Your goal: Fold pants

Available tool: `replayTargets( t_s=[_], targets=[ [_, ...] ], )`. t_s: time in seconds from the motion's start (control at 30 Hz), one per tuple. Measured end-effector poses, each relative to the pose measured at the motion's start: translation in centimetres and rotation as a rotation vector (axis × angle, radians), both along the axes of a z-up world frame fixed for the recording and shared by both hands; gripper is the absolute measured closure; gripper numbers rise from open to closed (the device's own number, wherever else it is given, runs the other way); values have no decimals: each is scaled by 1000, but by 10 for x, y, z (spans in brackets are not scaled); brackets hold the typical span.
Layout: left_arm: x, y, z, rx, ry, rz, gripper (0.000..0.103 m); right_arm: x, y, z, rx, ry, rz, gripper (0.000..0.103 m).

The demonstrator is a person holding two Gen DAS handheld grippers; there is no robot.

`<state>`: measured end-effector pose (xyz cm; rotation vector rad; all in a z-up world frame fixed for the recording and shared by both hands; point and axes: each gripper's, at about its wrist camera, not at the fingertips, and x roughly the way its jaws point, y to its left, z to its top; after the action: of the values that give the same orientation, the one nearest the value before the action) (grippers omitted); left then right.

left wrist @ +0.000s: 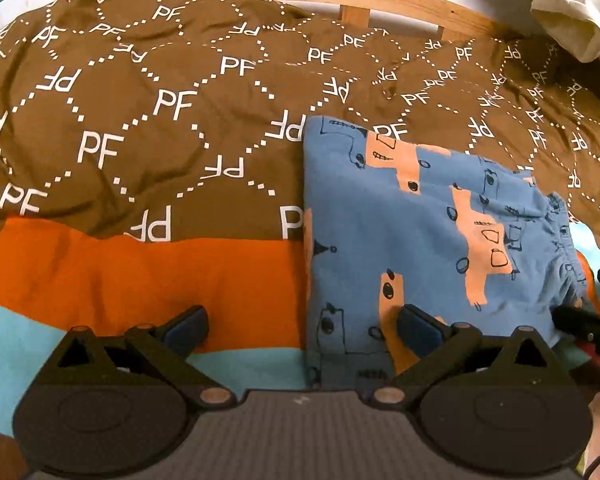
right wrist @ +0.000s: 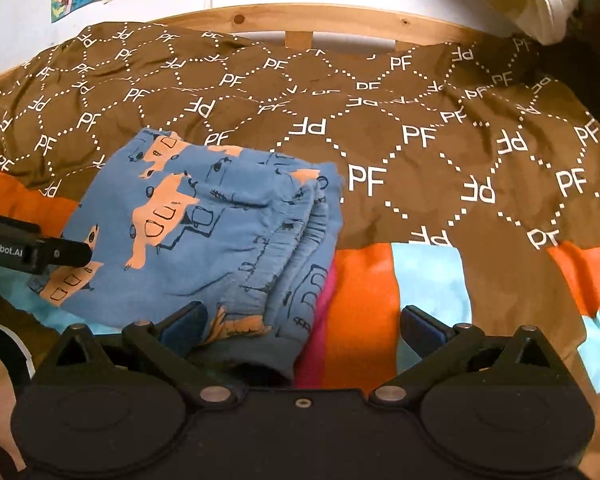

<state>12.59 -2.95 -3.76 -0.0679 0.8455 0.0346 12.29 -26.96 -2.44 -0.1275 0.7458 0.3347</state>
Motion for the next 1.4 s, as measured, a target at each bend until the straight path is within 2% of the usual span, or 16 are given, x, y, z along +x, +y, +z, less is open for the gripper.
replayTargets(
  t_s=[0.47,0.53,0.67,0.73,0.87,0.97,1.13,1.2,1.27,1.4],
  targets=[
    [-5,1,0,-6,0,2,0,-10,-5,1,-25,36,-5,1],
    [-5,0,0,-6,-2,2,0,-14,-7,7,-1,2,-6,1],
    [-6,-1,-1,0,-6,3,0,-17,-10,22,117,-87,-14,1],
    [-7,-2,-1,4,-6,4,0,-12,-7,22,121,-107,-20,1],
    [-8,-1,0,-3,-4,5,0,0,0,3,21,-13,-45,1],
    [-11,0,0,-5,-1,-4,0,-3,-9,-3,57,37,-49,1],
    [-16,4,4,-33,36,-34,0,-3,-18,3,32,57,-7,1],
    [-16,7,7,-61,59,-59,0,-3,-25,11,74,49,7,1],
    [-15,10,8,-99,70,-88,0,5,-33,19,158,66,28,1],
    [-5,16,8,-170,81,-133,0,46,-39,28,324,120,92,1]
  ],
)
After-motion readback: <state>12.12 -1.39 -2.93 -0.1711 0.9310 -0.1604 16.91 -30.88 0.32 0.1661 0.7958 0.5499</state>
